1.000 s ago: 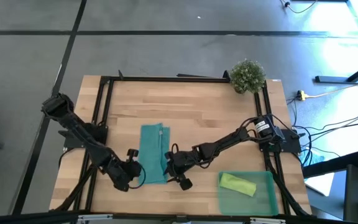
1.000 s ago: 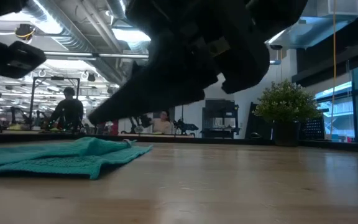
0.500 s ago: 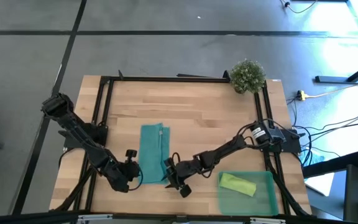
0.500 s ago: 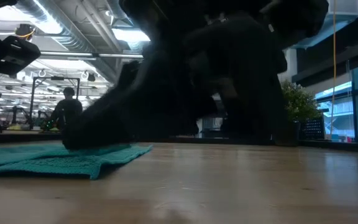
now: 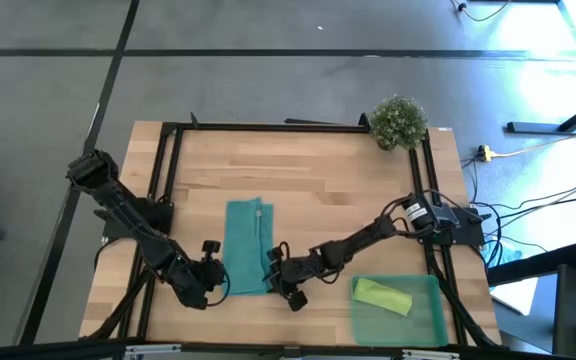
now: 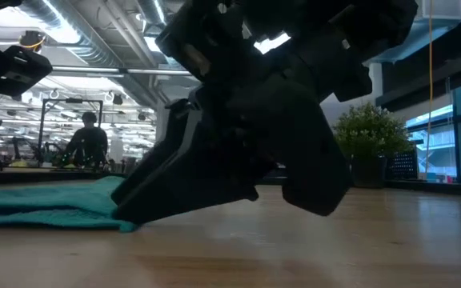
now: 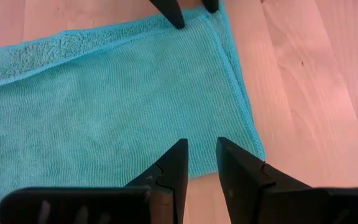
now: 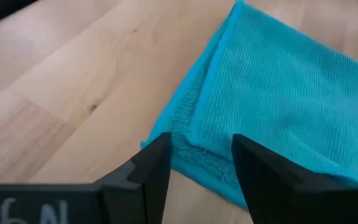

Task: Roll microfiber towels into tight, uniform cylinder then place into a basket
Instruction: Fold the blue microfiber cloth

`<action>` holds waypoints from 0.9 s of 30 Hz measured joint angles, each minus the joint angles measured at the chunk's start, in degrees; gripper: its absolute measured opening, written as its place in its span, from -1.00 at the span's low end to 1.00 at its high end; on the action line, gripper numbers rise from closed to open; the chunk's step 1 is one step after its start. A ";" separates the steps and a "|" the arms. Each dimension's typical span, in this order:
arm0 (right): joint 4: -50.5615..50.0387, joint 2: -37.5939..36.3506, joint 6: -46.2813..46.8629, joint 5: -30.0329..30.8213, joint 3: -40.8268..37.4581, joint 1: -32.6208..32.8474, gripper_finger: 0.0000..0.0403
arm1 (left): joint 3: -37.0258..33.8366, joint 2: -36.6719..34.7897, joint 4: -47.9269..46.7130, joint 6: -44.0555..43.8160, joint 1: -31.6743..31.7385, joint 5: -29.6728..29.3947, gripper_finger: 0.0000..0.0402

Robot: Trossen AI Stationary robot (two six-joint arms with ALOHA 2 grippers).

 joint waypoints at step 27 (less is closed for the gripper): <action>-1.51 -5.77 8.21 3.30 -0.13 -2.45 -0.97 | 0.02 0.00 -0.02 0.03 0.02 -0.17 -0.60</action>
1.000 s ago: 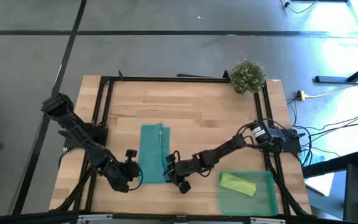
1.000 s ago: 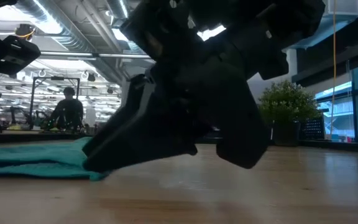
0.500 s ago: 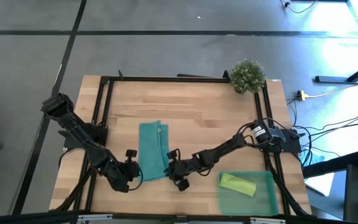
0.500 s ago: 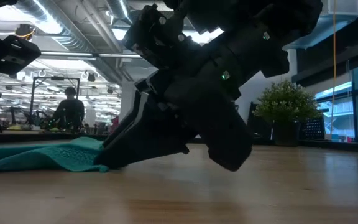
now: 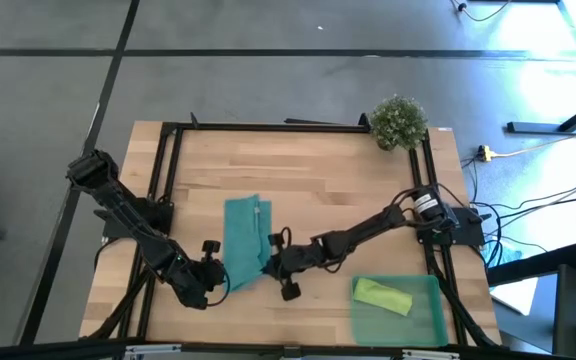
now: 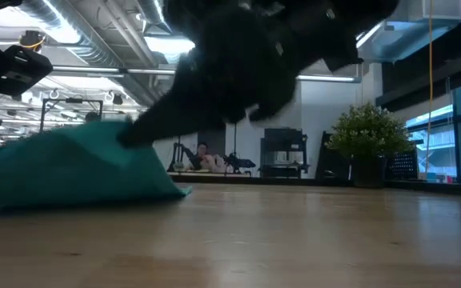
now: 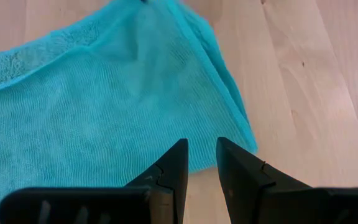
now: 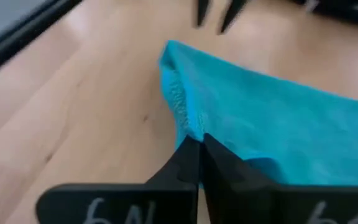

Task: Roll microfiber towels into tight, uniform cylinder then place into a basket
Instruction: Fold the blue microfiber cloth

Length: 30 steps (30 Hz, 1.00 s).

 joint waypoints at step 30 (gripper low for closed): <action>-0.59 -1.61 11.09 5.10 0.02 -13.80 -0.98 | -1.90 3.13 6.24 6.34 4.51 -6.52 -0.60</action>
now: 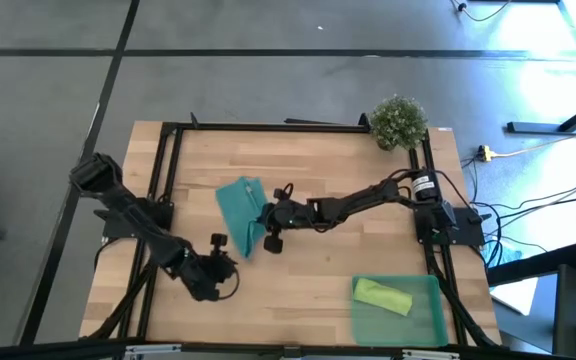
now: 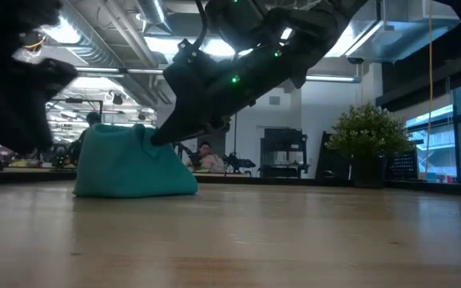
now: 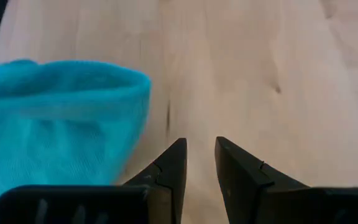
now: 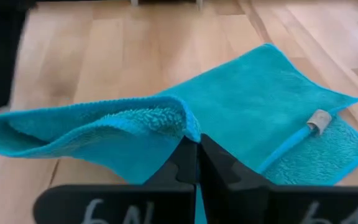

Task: Roll microfiber towels into tight, uniform cylinder then place into a basket
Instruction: Fold the blue microfiber cloth

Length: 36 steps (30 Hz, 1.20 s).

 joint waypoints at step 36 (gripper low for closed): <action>0.10 0.11 -0.55 0.06 0.00 -0.13 -0.98 | 1.44 0.76 -2.18 -0.48 4.41 -6.97 -0.60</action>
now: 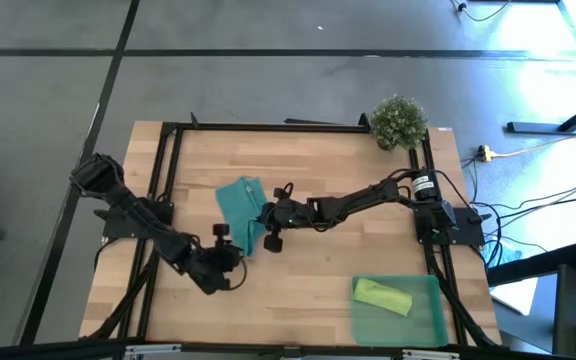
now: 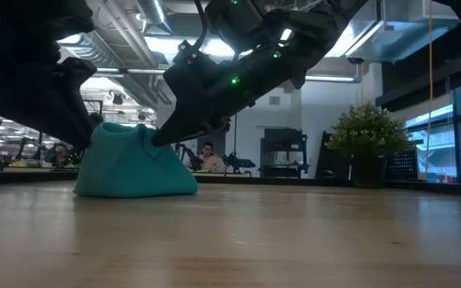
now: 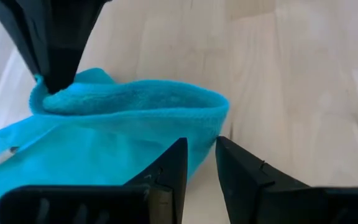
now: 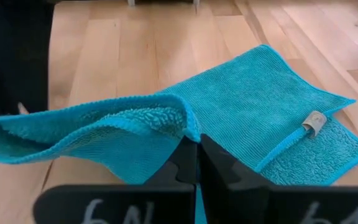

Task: Roll microfiber towels into tight, uniform cylinder then place into a basket
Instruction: Fold the blue microfiber cloth

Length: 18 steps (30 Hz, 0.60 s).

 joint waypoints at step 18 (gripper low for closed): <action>-0.02 0.00 0.00 0.02 0.02 0.00 -0.98 | -1.66 -0.77 5.36 1.60 3.23 0.17 -0.94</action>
